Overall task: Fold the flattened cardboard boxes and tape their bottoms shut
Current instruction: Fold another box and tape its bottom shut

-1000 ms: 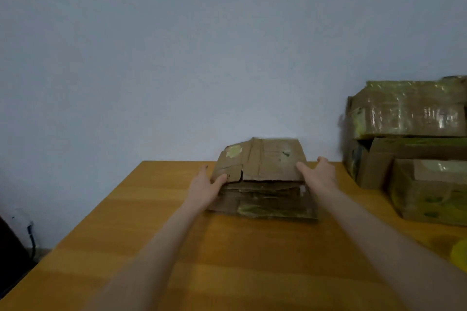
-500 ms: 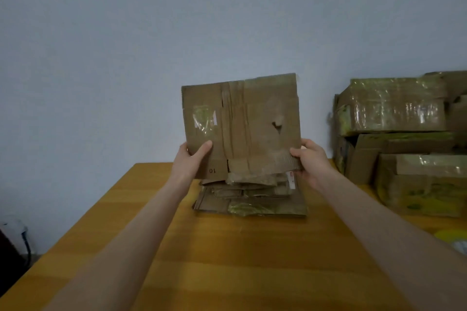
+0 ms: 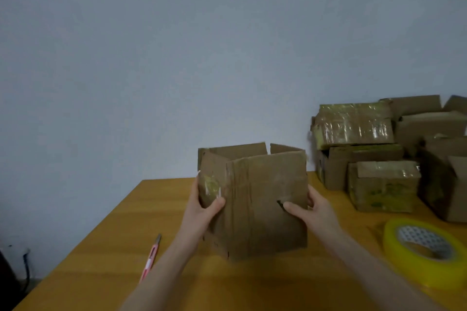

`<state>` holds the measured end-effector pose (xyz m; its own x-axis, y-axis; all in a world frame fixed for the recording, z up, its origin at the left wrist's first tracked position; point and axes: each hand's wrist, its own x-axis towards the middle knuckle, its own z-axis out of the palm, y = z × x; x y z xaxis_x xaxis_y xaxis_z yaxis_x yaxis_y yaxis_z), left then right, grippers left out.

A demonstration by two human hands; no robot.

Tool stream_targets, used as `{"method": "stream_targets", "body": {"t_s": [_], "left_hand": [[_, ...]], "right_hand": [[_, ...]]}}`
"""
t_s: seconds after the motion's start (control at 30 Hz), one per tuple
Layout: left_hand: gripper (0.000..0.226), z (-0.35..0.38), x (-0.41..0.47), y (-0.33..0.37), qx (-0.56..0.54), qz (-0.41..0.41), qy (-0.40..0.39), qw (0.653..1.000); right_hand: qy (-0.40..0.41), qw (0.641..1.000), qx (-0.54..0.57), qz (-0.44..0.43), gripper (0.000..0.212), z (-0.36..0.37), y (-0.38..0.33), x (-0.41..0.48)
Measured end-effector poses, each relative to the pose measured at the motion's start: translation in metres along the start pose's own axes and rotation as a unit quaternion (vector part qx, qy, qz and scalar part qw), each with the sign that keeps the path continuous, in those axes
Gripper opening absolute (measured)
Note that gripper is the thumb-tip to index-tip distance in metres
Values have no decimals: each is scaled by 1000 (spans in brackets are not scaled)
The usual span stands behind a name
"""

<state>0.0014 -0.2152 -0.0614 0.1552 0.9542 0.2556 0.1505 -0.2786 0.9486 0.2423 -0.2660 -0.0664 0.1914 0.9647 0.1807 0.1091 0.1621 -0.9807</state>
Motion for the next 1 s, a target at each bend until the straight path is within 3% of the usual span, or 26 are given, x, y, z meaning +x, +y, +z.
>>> {"method": "stream_targets", "body": {"t_s": [0.1,0.17,0.33,0.5,0.6,0.7,0.8,0.87,0.93,1.0], "left_hand": [[105,5,-24,0,-29,22,-18,999],[97,9,-39,-7,-34,17,-21,999],[98,7,-57,-24,-1,38,-21,999],[74,8,-46,-9,59,71,-31,995],[61,9,-44,-5,28,60,-31,997],[84,4,-38,-8,-2,48,-32,998],[78,2,-31,-4,12,68,-12,998],[93,-3,-24,5,23,78,-14,997],[112,-12,-15,12,40,62,-37,997],[112,-19,-10,13,54,51,-68,995]], "right_hand": [[102,990,-92,-39,57,8,13,-30],[111,983,-147,-19,69,13,27,-46],[11,970,-226,-84,95,7,42,-64],[-84,950,-244,-178,71,-11,12,-48],[-116,952,-229,-167,75,-9,7,-39],[-102,954,-235,-156,80,-8,7,-32],[-75,954,-261,-126,80,1,4,-29],[-68,961,-248,-101,85,6,2,-27],[-72,969,-223,-77,96,5,-1,-23],[-82,973,-203,-69,103,4,-3,-16]]}}
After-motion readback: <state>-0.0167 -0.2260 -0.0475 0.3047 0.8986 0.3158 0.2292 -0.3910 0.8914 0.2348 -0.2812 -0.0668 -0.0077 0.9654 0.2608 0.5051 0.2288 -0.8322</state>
